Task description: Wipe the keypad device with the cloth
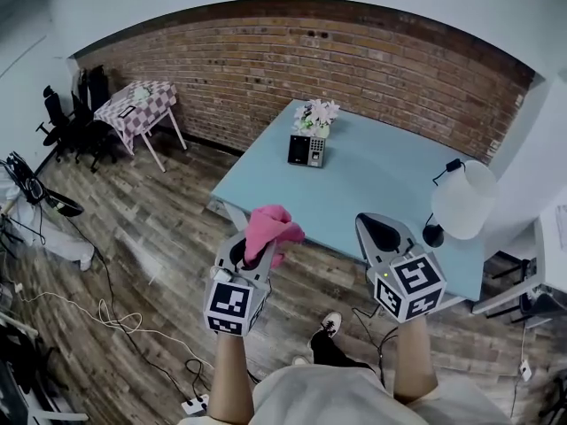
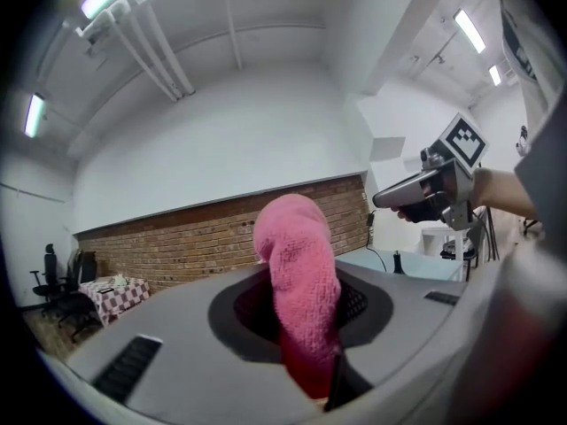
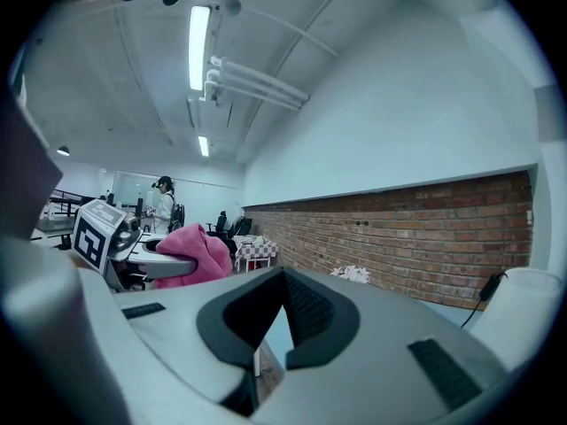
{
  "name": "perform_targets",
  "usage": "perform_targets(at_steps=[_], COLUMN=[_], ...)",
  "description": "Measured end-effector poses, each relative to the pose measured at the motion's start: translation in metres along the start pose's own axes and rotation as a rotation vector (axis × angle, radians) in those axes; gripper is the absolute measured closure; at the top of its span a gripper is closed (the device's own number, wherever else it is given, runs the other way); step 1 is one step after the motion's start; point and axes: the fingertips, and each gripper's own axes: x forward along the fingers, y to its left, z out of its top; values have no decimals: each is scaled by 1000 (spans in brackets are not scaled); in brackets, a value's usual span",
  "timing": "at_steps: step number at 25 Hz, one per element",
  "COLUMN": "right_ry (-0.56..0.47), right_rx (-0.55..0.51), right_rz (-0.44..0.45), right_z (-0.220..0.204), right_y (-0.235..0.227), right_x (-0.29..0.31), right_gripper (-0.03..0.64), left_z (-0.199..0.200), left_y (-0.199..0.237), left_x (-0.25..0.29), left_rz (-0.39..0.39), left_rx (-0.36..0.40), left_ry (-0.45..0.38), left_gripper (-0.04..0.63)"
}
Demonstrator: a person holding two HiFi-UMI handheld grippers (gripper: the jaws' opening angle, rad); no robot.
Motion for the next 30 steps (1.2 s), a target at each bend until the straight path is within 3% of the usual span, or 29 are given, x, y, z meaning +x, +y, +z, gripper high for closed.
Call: perform_targets(at_steps=[14, 21, 30], right_ry=[-15, -20, 6], right_rx=[-32, -23, -19], right_rz=[-38, -27, -24], right_z=[7, 6, 1], right_y=[21, 31, 34], right_x=[-47, -47, -45], right_gripper=[624, 624, 624], left_z=[17, 18, 8], left_y=[-18, -22, -20], left_x=[-53, -59, -56], left_rz=[16, 8, -5], left_rx=[4, 41, 21], left_ry=[-48, -44, -19], left_gripper=[468, 468, 468])
